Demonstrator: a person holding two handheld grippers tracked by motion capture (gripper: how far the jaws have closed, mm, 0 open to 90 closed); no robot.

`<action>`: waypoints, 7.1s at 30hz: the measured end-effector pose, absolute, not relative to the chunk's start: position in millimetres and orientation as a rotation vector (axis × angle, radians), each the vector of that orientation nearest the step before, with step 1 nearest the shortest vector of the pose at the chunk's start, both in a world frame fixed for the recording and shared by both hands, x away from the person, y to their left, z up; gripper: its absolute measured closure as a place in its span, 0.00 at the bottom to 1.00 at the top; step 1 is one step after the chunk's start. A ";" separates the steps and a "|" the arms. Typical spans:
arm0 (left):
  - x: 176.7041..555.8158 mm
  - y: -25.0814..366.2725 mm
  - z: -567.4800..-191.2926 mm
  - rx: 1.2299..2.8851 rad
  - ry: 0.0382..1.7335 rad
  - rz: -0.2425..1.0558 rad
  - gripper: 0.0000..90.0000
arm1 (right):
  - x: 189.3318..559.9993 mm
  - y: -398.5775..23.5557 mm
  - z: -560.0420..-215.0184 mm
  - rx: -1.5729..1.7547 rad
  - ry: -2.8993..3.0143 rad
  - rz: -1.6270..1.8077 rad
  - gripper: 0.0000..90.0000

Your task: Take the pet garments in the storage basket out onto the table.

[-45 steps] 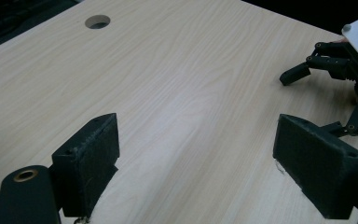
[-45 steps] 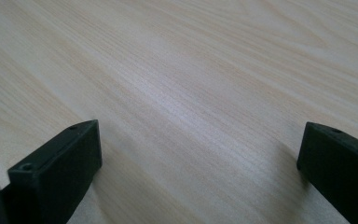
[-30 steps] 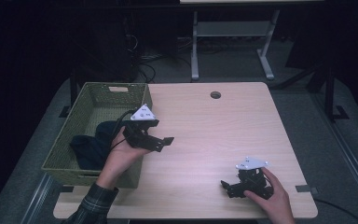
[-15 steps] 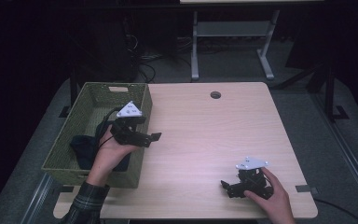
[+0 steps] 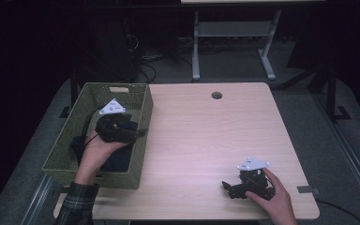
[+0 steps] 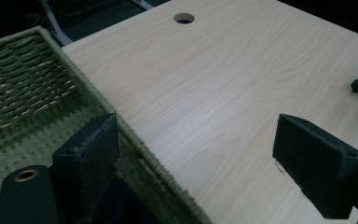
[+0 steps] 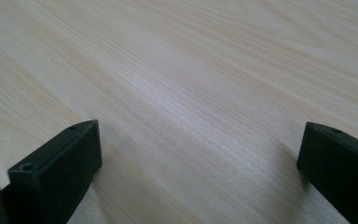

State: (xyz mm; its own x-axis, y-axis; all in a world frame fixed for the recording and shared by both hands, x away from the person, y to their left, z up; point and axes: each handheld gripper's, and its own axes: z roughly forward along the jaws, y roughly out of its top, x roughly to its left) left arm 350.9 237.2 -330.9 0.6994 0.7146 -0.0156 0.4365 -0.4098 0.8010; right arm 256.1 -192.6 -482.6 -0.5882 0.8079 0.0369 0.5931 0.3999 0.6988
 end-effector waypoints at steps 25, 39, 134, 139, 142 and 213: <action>358.9 285.8 -349.4 2.117 0.999 0.435 0.16 | 256.1 -192.5 -482.6 1.221 2.354 0.986 0.00; 362.5 311.8 -366.8 2.181 1.045 0.447 0.16 | 256.0 -192.5 -482.5 1.221 2.354 0.985 0.00; 362.4 339.5 -351.2 1.916 1.060 0.333 0.75 | 256.3 -192.4 -482.5 1.220 2.357 0.986 0.00; 360.3 335.9 -337.5 1.887 1.023 0.356 0.75 | 256.4 -192.4 -482.5 1.219 2.357 0.986 0.00; 359.1 333.3 -329.4 1.869 1.004 0.361 0.75 | 256.4 -192.4 -482.5 1.219 2.357 0.986 0.00; 386.2 115.8 -289.8 1.898 0.593 0.234 0.76 | 256.8 -192.1 -482.4 1.219 2.356 0.989 0.00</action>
State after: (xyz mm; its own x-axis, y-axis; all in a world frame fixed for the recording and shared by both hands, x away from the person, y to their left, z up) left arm 386.2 115.8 -289.8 0.8561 0.5045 -0.1121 0.2921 -0.2934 0.9103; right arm 256.8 -192.1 -482.4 -0.5902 0.8063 0.0392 0.5928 0.3999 0.6990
